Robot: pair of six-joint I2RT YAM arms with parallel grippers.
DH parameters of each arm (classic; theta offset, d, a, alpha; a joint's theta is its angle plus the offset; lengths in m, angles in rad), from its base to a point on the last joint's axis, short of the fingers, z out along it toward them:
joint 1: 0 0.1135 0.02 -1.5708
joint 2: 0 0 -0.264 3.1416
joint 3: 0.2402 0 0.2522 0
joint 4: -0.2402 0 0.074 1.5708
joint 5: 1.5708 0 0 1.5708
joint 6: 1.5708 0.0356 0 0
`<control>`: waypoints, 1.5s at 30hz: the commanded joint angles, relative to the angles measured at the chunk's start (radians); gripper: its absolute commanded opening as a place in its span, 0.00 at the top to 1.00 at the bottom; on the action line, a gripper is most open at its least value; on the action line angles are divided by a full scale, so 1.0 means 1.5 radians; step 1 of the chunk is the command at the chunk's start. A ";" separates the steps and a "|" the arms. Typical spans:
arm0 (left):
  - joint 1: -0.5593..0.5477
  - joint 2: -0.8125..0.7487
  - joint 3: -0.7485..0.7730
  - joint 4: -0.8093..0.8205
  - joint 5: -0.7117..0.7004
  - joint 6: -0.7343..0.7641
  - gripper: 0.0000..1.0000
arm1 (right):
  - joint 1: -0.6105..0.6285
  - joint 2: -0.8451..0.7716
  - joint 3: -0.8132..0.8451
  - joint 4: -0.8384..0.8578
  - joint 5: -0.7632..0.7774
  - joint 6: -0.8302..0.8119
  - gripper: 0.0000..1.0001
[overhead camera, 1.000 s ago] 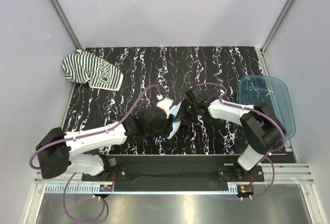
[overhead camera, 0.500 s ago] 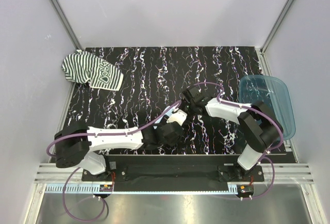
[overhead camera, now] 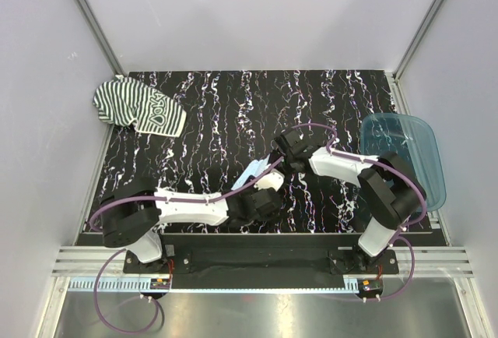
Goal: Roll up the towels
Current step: Roll the towel
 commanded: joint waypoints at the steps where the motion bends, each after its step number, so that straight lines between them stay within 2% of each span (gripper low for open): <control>1: 0.000 0.028 -0.004 0.016 -0.008 -0.020 0.40 | 0.009 0.012 0.025 -0.045 -0.011 -0.022 0.73; 3: 0.000 0.037 -0.007 0.018 -0.005 -0.021 0.42 | 0.009 0.015 0.032 -0.049 -0.015 -0.025 0.73; 6: 0.013 0.038 -0.011 0.027 0.004 -0.021 0.53 | 0.009 0.019 0.037 -0.054 -0.020 -0.031 0.72; 7: 0.016 0.035 -0.014 0.032 0.014 -0.020 0.62 | 0.010 0.019 0.037 -0.055 -0.021 -0.032 0.72; 11: 0.042 0.021 -0.035 0.048 0.043 -0.018 0.76 | 0.009 0.016 0.039 -0.067 -0.021 -0.041 0.70; 13: 0.054 0.012 -0.044 0.057 0.060 -0.016 0.77 | 0.009 0.013 0.044 -0.076 -0.018 -0.051 0.67; 16: 0.064 0.006 -0.052 0.065 0.079 -0.013 0.79 | 0.009 0.012 0.055 -0.100 -0.004 -0.066 0.52; 17: 0.066 0.005 -0.053 0.065 0.082 -0.014 0.79 | 0.008 0.011 0.060 -0.117 0.002 -0.069 0.41; 20: 0.072 0.002 -0.057 0.068 0.105 -0.016 0.80 | 0.004 0.002 0.084 -0.145 0.034 -0.077 0.27; 24: 0.080 -0.005 -0.065 0.075 0.121 -0.018 0.81 | -0.025 -0.023 0.118 -0.196 0.066 -0.094 0.17; 30: 0.089 -0.007 -0.062 0.075 0.150 -0.018 0.81 | -0.112 -0.074 0.191 -0.285 0.109 -0.136 0.09; 32: 0.096 -0.009 -0.063 0.078 0.177 -0.021 0.81 | -0.128 -0.093 0.209 -0.311 0.128 -0.144 0.06; 36: 0.156 -0.018 -0.074 0.099 0.267 -0.038 0.81 | -0.147 -0.134 0.195 -0.311 0.142 -0.147 0.06; 42: 0.258 -0.029 -0.106 0.143 0.449 -0.067 0.81 | -0.147 -0.233 0.073 -0.161 0.023 -0.117 0.07; 45: 0.289 -0.020 -0.103 0.140 0.495 -0.078 0.81 | -0.147 -0.248 0.016 -0.085 -0.027 -0.100 0.08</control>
